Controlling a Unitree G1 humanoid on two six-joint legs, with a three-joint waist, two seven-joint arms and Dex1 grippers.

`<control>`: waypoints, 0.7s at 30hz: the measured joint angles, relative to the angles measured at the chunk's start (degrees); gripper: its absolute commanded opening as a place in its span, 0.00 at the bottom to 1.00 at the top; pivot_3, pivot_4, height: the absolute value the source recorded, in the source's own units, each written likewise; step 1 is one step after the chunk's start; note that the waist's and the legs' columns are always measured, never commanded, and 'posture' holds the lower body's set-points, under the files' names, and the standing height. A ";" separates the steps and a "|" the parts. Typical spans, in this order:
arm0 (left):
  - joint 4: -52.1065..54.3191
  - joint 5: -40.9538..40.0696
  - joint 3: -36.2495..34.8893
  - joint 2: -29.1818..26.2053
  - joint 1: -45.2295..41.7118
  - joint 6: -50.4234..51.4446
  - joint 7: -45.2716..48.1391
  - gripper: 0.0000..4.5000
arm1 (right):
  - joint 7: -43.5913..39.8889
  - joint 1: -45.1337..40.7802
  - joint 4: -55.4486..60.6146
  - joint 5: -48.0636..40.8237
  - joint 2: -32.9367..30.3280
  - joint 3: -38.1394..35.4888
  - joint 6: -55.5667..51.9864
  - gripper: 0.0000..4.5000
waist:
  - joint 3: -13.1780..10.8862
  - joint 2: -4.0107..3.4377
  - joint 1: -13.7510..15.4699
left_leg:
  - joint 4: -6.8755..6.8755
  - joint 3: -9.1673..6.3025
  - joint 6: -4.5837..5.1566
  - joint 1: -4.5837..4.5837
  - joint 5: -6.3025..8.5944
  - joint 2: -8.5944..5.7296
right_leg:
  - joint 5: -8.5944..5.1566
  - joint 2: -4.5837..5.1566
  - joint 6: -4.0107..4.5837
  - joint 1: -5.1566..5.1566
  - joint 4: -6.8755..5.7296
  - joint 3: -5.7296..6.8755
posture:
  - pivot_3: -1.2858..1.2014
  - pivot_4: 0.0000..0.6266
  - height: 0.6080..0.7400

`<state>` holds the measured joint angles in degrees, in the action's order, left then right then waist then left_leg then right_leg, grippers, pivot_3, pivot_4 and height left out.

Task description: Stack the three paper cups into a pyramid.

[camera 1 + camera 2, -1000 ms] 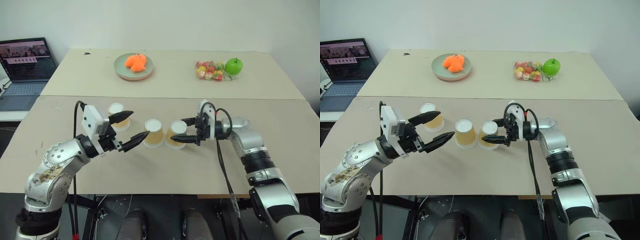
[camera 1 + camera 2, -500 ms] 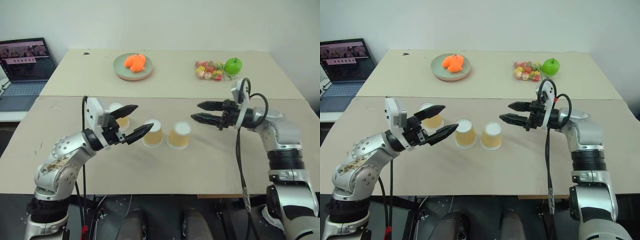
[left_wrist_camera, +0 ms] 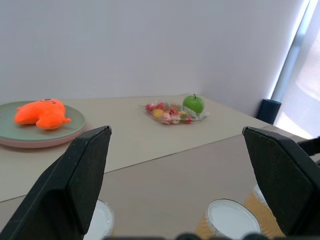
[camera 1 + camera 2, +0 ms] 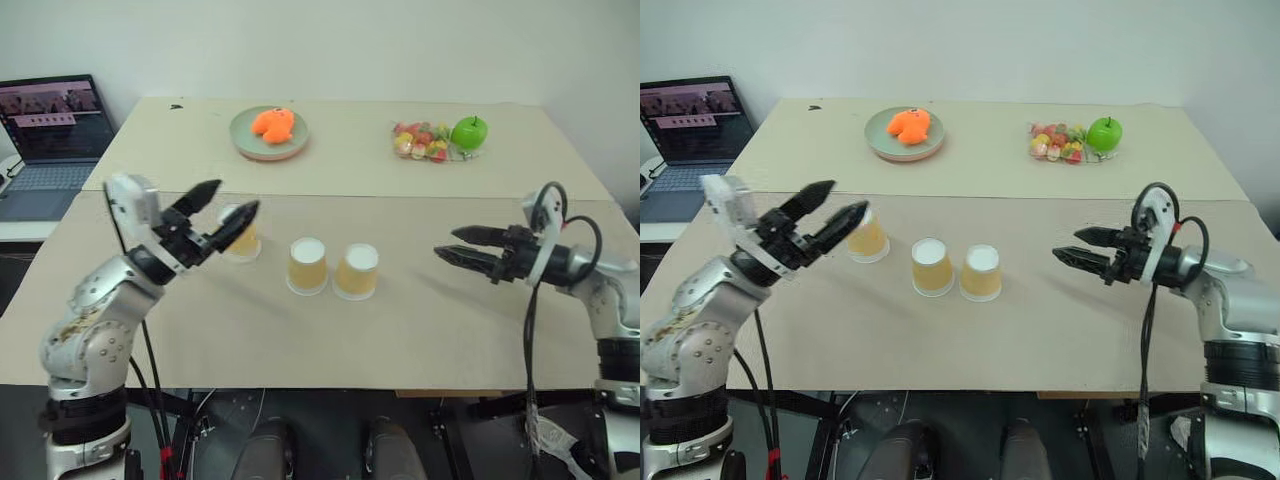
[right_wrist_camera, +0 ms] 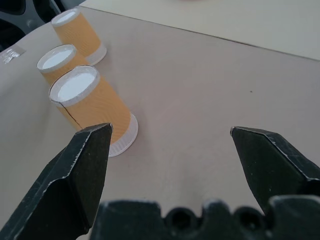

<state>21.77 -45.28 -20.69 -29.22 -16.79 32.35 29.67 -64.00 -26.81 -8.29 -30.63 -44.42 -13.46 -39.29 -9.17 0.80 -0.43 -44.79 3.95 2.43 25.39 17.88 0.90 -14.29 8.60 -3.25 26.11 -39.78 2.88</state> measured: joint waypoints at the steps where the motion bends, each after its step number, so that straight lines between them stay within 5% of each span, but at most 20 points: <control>1: 0.00 -0.06 0.01 0.00 0.16 0.34 -0.24 1.00 | 0.33 0.25 0.68 -0.07 0.02 0.00 -0.14 0.98 | 0.00 0.00 -0.02 | 0.00 -0.01 0.02 -0.01 0.01 0.00 | 0.00 0.00 0.00 0.00 -0.02 0.01 | 0.52 0.24 0.49; 11: -0.36 1.39 -0.17 -0.59 -0.26 0.18 -2.58 1.00 | 1.54 5.14 7.33 1.29 2.05 6.44 1.61 0.98 | -0.01 0.03 0.23 | 0.01 0.00 -0.04 -0.01 -0.02 -0.03 | 0.00 -0.01 0.00 -0.01 0.05 0.00 | 0.52 0.24 0.49; 21: -11.04 16.04 0.50 0.35 -0.12 -6.39 -10.20 1.00 | -0.15 7.14 9.99 -0.06 -0.90 6.03 1.54 0.98 | -0.03 0.09 0.79 | 0.00 0.01 0.02 -0.01 0.01 -0.05 | 0.00 0.00 0.00 -0.02 0.05 0.01 | 0.52 0.24 0.49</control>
<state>10.73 -29.24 -20.19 -28.86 -16.90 25.96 19.47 -64.15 -19.68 1.70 -30.70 -45.32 -7.43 -37.75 -9.21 0.89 0.37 -44.79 3.96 2.45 25.38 17.89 0.85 -14.29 8.60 -3.26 26.10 -39.73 2.89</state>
